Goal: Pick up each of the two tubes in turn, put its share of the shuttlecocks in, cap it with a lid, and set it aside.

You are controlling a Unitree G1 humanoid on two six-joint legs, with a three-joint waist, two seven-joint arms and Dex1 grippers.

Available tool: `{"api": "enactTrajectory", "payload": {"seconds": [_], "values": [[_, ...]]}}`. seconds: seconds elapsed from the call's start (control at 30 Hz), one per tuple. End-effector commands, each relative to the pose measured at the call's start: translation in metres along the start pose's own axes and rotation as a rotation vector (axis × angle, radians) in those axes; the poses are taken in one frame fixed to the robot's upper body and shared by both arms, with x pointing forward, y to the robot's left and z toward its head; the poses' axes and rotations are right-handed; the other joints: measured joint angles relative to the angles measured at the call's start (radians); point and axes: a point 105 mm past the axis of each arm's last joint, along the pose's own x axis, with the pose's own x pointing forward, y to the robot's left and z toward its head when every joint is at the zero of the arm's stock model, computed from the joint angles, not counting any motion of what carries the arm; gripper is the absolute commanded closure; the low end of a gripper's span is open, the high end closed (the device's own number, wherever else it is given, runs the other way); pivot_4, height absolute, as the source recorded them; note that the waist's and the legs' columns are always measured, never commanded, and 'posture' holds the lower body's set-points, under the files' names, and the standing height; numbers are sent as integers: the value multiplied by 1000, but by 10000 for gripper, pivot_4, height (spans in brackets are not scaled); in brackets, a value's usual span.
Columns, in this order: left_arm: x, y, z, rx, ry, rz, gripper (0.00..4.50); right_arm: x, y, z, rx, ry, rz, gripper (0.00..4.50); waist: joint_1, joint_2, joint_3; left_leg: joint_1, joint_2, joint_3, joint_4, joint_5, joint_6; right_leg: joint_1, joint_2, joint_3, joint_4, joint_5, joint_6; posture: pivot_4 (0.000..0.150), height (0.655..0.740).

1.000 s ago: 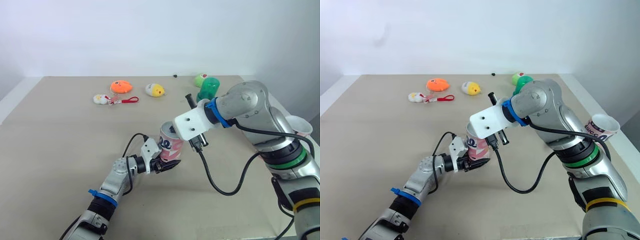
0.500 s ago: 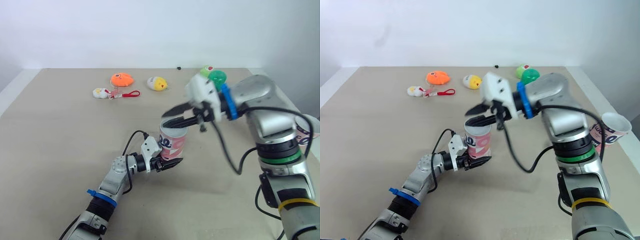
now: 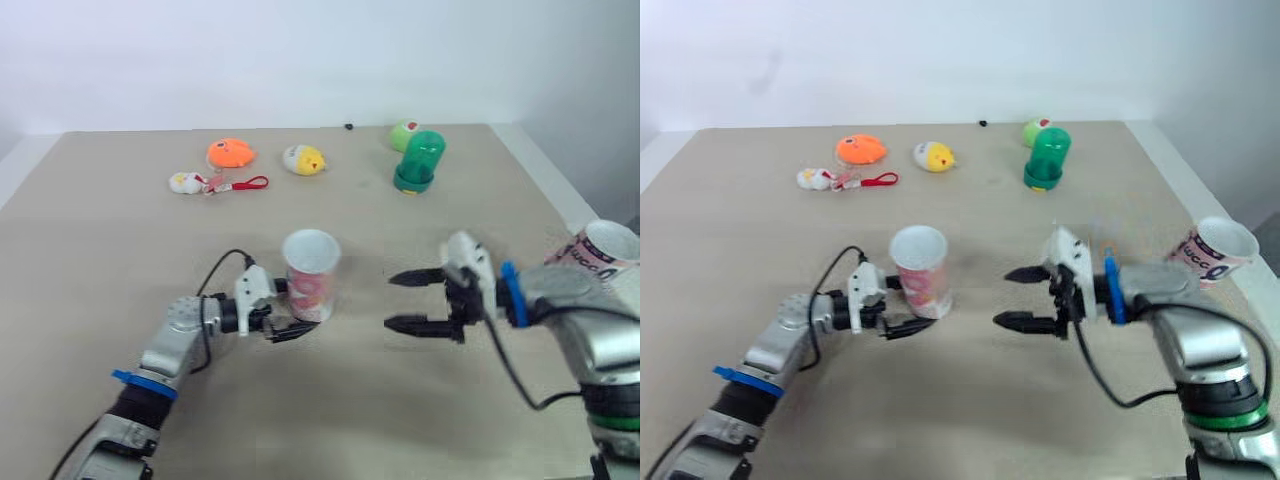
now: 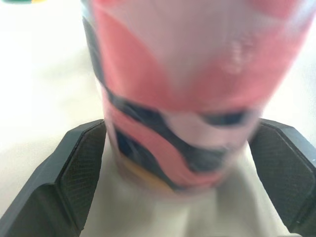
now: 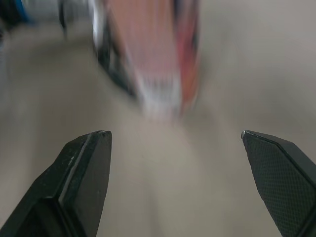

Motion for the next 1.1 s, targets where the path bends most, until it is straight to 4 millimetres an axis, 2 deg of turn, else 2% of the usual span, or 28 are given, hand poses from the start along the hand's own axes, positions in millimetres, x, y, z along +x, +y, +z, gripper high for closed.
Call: {"api": "enactTrajectory", "payload": {"seconds": [0.03,0.1,0.2,0.37,0.6,0.63,0.67,0.77,0.83,0.93,1.03,1.1], "values": [[-19,0,-5,-13,38,-32,0,17,-1,-2,-101,-52,-55,157,-1,-1,2,0,1,0,1,0,0,0,2,0,0,0,0,1500,7400],[-23,-1,1,-5,37,-67,0,31,1,-5,-110,-96,-68,157,0,-4,4,-1,5,-1,2,1,-1,1,7,0,0,1,-2,1500,7400],[-24,-4,8,13,38,-101,0,48,2,-2,-143,-143,-82,157,6,0,9,-2,5,-1,2,1,-1,0,8,0,0,2,-2,1500,7400],[-12,-16,22,4,-2,-146,0,82,5,11,-129,-216,-50,157,10,-1,13,-9,5,-2,4,2,-4,-4,8,0,0,1,-2,1500,7400],[-4,-20,25,-2,-16,-146,0,101,5,15,-121,-229,-5,157,15,-1,13,-12,5,-4,8,1,-5,-4,6,-2,0,3,-3,1500,7400],[-4,-18,24,0,-14,-137,0,101,5,15,-120,-231,-6,4046,15,-1,13,-12,5,-4,9,1,-5,-4,6,-2,0,3,-3,1500,7400],[-6,-16,24,1,-12,-125,0,101,4,16,-119,-233,-6,5280,15,-1,13,-13,5,-4,9,1,-5,-4,6,-2,1,3,-2,1500,7400],[-12,-9,24,11,-8,-94,0,99,4,16,-116,-237,-7,15753,15,-1,13,-13,5,-5,12,1,-5,-4,7,-3,2,3,-2,1500,7400],[-17,-2,31,17,-23,-68,0,95,4,18,-107,-253,-19,17692,15,-1,13,-13,5,-6,13,1,-5,-4,8,-3,3,3,-2,1500,7400],[-25,10,47,36,-63,-18,0,83,-1,21,-73,-288,-77,17692,16,-1,13,-13,5,-7,15,1,-5,-3,8,-5,4,3,-2,1500,7400],[-30,24,71,66,-132,45,0,56,-26,24,-21,-354,-289,17692,20,-1,13,-15,5,-9,16,2,-6,-3,7,-7,5,3,-1,1500,7400],[-24,27,88,93,-185,71,0,20,-64,15,39,-366,-598,17692,23,-1,13,-15,5,-9,17,2,-6,-3,7,-7,5,4,0,1500,7400]]}}
